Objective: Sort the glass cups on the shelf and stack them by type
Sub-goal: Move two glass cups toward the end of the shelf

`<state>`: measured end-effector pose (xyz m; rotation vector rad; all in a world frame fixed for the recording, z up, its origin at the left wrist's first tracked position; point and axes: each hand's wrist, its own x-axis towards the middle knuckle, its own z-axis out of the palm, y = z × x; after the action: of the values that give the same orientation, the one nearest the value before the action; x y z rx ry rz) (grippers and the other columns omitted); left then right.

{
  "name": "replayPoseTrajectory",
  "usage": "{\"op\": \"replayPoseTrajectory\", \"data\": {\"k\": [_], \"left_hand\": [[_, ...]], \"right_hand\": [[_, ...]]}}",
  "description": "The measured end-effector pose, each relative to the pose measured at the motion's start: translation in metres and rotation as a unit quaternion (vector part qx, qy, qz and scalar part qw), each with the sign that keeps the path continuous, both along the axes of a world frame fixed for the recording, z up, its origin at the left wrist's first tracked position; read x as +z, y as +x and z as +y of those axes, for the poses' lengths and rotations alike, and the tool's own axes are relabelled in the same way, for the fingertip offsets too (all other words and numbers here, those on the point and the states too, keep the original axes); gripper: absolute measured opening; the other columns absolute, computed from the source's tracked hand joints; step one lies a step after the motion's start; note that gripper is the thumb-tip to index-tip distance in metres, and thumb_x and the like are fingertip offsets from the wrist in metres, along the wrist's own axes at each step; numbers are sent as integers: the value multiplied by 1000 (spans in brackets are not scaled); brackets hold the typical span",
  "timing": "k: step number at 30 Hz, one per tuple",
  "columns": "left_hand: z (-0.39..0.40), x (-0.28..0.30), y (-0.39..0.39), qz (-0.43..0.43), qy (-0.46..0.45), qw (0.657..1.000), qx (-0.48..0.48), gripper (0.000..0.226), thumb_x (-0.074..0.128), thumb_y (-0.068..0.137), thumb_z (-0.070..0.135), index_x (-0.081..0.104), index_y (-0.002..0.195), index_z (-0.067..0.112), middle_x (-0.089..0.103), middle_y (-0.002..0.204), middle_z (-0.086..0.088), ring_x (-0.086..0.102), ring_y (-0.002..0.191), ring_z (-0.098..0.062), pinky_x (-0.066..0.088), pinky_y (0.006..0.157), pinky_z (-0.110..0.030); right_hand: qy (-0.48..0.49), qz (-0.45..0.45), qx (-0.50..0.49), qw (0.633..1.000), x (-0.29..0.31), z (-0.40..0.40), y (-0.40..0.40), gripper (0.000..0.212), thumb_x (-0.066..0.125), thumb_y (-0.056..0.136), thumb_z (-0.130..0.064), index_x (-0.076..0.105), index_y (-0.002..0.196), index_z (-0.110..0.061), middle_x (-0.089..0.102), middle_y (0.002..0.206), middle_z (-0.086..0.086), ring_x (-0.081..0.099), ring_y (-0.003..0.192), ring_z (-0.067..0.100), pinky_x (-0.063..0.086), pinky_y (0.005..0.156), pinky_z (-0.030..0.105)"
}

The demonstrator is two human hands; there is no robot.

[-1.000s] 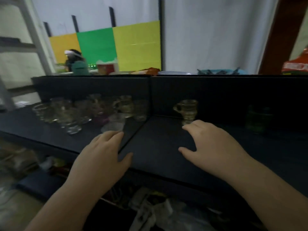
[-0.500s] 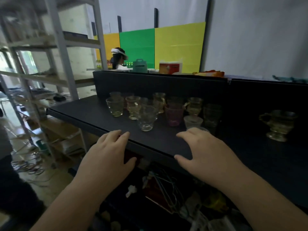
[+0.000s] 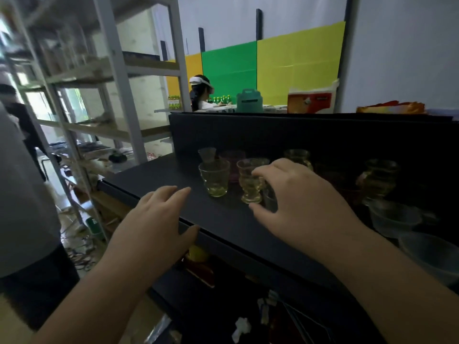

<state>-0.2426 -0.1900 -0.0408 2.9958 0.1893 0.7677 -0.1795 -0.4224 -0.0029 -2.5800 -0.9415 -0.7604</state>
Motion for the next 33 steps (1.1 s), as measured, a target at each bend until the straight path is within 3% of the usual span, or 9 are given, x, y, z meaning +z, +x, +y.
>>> {"op": "replayPoseTrajectory", "data": {"k": [5,13,18,22,28,33], "left_hand": [[52,-3,38,-7,-20,1000,-5,78,61,82,58,30,149,32,36,149,9,33,136,-18,39,102,-35],[133,-9,135,10,-41,995,-89,74,59,85,53,23,149,40,30,151,13,29,137,-14,37,102,-34],[178,-3,207,39,-46,985,-161,74,61,85,52,25,149,38,31,151,11,32,136,-16,34,105,-33],[198,-1,257,47,-41,974,-219,73,61,85,52,29,149,34,31,152,7,34,135,-18,37,104,-36],[202,0,326,98,-11,959,-266,71,64,84,50,33,146,32,33,150,1,39,130,-22,41,101,-39],[191,-2,381,128,-22,959,-251,75,62,83,50,27,147,35,22,156,-7,29,137,-32,39,103,-47]], "right_hand": [[-30,9,-7,999,8,48,36,52,61,88,-50,50,135,-31,52,120,-10,51,113,13,50,88,32],[-96,26,-89,991,7,126,86,57,60,86,-57,45,136,-36,49,121,-9,50,109,13,50,86,32],[-133,69,-182,972,3,180,113,67,57,83,-66,41,139,-34,45,126,-6,47,113,15,48,88,32],[-180,77,-281,939,-5,211,128,74,49,81,-77,39,141,-33,43,133,-2,46,116,19,45,81,32],[-148,117,-346,919,-10,228,138,77,43,81,-81,36,144,-36,39,136,-1,48,115,18,50,82,32],[-104,124,-375,913,-18,230,141,69,43,81,-79,38,138,-40,36,127,-1,46,110,15,48,81,29]]}}
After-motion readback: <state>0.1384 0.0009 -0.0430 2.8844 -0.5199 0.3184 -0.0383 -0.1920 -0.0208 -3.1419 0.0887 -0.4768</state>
